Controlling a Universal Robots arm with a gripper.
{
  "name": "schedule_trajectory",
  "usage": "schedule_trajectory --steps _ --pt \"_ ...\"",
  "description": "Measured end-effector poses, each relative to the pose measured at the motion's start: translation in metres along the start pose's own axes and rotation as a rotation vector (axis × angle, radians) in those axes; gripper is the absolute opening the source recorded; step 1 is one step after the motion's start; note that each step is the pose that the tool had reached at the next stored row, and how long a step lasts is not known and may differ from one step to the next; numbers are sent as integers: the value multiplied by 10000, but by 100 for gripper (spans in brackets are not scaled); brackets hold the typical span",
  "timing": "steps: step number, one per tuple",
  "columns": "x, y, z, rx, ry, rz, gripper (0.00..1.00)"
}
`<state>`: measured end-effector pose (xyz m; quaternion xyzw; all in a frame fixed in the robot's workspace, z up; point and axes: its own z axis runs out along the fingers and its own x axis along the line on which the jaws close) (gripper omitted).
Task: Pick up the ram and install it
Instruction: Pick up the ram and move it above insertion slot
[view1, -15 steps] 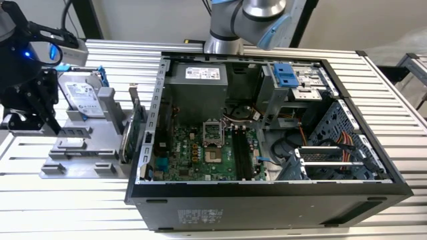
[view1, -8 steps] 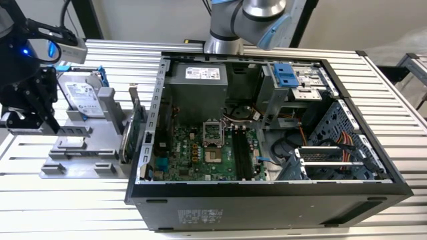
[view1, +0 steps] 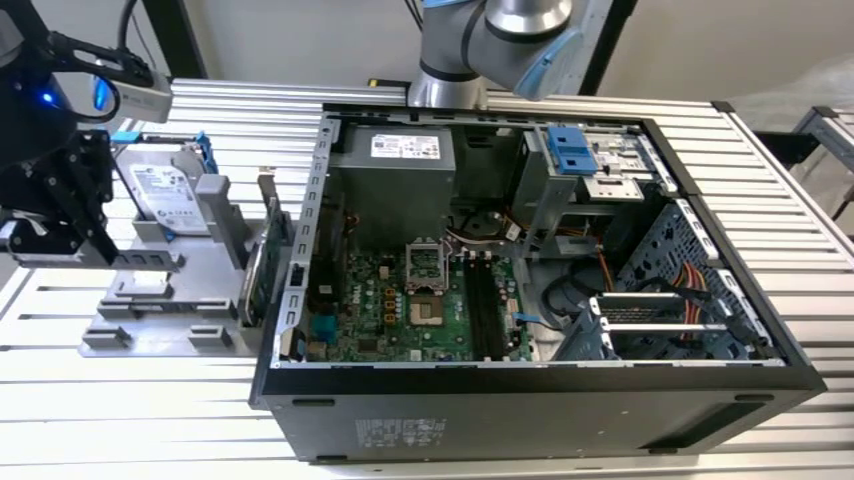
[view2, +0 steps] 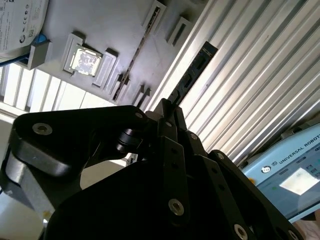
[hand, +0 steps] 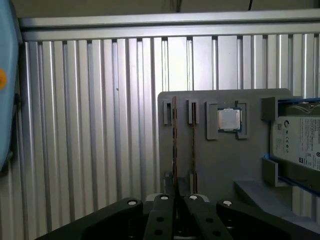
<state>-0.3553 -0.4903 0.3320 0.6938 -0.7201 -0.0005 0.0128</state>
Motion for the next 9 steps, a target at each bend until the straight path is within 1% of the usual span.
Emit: schedule_trajectory --steps 9 --pt "1 2 -53 0 0 1 0"
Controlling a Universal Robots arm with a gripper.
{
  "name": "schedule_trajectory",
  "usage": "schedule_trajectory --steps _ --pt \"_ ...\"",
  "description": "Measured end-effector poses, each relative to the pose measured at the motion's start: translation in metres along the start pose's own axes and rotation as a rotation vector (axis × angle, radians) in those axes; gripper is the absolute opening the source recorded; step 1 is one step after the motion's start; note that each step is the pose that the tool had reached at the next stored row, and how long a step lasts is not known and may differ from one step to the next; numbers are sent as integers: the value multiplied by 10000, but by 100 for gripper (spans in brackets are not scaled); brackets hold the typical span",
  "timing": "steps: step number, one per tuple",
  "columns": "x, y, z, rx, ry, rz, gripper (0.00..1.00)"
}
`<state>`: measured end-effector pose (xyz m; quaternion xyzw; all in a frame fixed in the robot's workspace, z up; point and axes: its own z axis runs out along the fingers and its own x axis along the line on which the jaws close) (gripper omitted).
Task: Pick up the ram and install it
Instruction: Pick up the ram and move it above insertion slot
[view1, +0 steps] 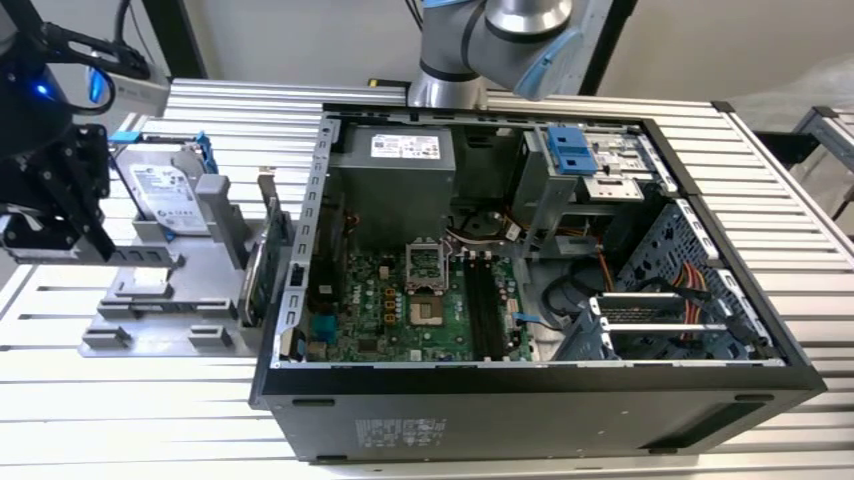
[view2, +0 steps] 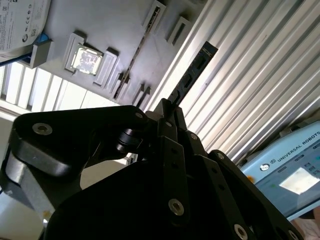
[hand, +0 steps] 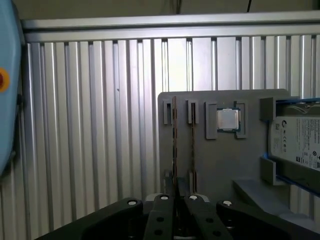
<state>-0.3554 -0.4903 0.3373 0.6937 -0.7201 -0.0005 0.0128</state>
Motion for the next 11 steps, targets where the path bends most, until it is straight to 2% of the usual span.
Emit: schedule_trajectory --steps 11 --pt "0 1 -47 1 -1 1 0"
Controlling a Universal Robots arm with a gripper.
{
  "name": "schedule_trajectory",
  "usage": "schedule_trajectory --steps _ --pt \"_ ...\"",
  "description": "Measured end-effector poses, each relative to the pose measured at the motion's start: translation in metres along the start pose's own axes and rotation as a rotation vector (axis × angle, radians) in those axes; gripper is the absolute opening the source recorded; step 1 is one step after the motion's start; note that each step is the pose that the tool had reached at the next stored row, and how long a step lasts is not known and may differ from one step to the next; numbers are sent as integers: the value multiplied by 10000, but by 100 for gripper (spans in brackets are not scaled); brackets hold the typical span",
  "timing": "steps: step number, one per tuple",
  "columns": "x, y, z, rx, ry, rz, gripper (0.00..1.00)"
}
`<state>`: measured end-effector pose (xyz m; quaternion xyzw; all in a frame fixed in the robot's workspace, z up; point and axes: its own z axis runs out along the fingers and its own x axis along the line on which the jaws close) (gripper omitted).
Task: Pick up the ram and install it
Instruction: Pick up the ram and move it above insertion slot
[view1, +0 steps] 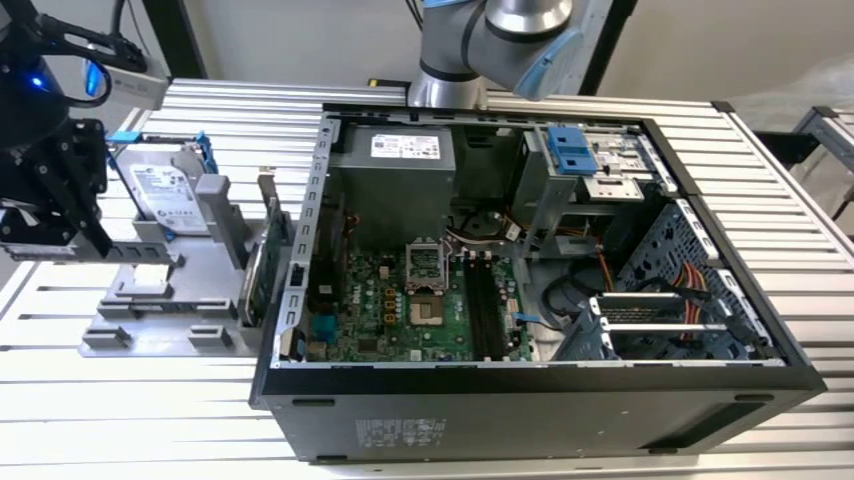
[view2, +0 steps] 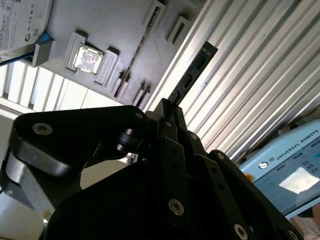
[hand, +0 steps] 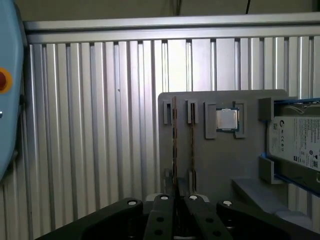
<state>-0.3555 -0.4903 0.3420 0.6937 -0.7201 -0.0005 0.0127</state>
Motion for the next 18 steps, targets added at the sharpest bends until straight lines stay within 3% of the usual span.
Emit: schedule_trajectory --steps 13,18 --pt "1 -1 -16 -2 1 2 0" --pt "-3 -35 -17 -2 2 8 0"
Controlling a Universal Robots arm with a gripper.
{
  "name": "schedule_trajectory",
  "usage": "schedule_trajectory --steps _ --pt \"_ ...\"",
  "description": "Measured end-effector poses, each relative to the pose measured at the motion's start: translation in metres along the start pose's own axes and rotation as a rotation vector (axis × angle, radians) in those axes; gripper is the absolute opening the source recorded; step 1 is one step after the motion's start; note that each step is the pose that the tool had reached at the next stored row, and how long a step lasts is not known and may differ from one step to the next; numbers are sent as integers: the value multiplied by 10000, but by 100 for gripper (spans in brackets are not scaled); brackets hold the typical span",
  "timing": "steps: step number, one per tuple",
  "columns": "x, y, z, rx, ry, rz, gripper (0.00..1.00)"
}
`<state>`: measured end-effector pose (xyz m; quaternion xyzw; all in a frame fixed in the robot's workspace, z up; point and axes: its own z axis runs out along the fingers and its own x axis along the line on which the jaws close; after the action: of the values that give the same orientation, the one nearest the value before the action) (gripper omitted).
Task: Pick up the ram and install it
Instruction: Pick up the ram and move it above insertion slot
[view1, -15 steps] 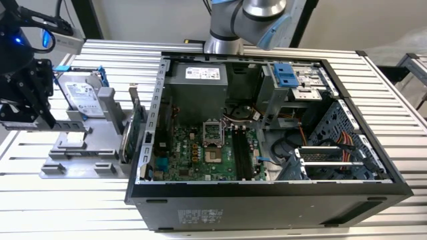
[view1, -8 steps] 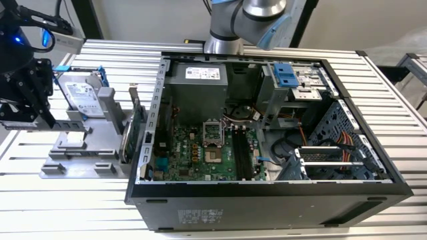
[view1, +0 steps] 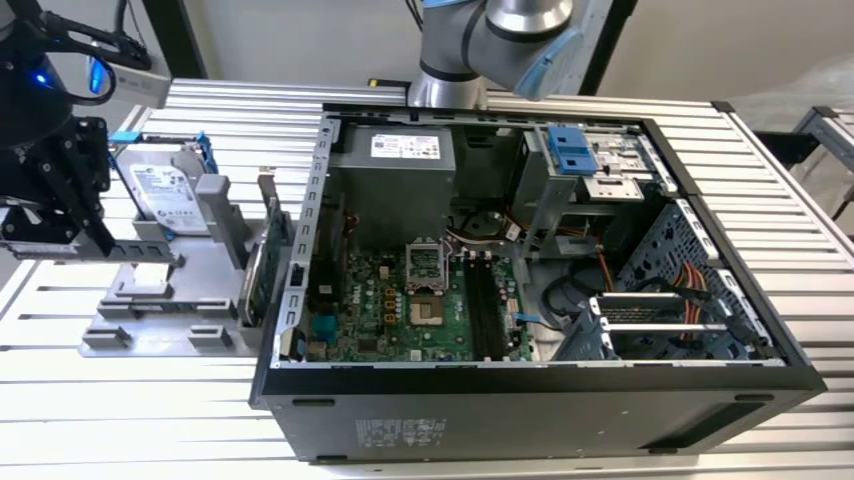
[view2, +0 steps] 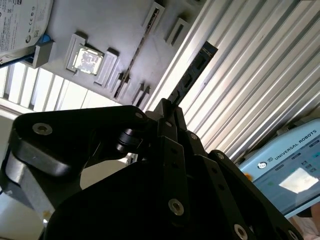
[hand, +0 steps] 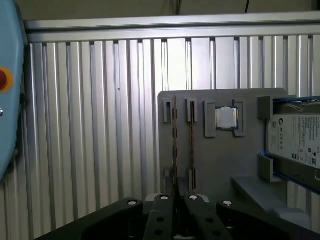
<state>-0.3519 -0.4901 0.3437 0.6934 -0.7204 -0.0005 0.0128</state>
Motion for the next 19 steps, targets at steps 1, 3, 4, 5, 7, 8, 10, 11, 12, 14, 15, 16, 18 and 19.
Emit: schedule_trajectory --steps 1,3,4,5,7,8,10,11,12,14,15,16,18,19 --pt "-1 -12 0 0 0 0 0" --pt "-2 -41 0 1 -1 0 0" --pt "-3 -56 -1 0 0 0 0" --pt "-4 -72 -1 0 0 0 0" --pt "-5 -96 -6 0 -1 0 0" --pt "-4 -99 -19 -4 3 0 0" --pt "-5 -100 -60 -1 0 2 0" --pt "-5 -100 -85 0 -1 2 0" --pt "-5 -100 -112 1 -2 1 0" --pt "-5 -100 -155 -1 0 -1 0" --pt "-5 -99 -173 -1 1 -1 0" --pt "-5 -99 -188 0 -1 0 0" --pt "-5 -98 -210 0 0 1 0" --pt "-6 -98 -218 0 -1 1 0"
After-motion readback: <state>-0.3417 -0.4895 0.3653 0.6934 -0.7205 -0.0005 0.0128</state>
